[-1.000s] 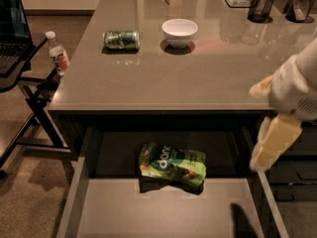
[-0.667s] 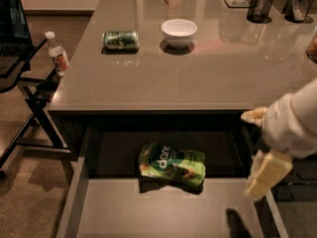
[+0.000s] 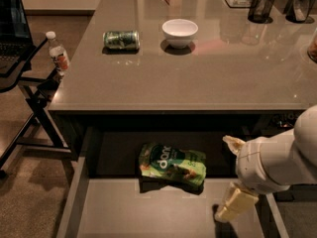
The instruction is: Pick green rice chip bag from top drawer and place on counter
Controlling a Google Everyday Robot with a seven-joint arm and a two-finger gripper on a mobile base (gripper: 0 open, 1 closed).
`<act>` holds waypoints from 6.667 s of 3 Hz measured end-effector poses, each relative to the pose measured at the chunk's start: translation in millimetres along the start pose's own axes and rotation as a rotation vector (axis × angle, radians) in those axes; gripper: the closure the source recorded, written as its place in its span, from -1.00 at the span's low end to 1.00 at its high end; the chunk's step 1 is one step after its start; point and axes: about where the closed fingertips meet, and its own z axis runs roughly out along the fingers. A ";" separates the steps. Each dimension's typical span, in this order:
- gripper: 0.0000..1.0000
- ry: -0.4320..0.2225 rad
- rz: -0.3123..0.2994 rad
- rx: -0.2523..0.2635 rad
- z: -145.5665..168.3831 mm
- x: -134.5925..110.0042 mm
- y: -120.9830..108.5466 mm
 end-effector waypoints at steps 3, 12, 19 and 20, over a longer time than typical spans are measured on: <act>-1.00 -0.060 -0.031 0.074 13.2 -18.5 -20.9; 0.29 -0.287 -0.013 0.015 177.8 -28.2 -51.1; 1.00 -0.326 -0.216 0.202 -52.6 -84.3 -86.3; 1.00 -0.331 -0.289 0.278 -124.9 -129.2 -111.4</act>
Offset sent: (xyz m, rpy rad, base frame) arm 0.0186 0.0011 0.0020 0.0035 -0.0735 -0.0289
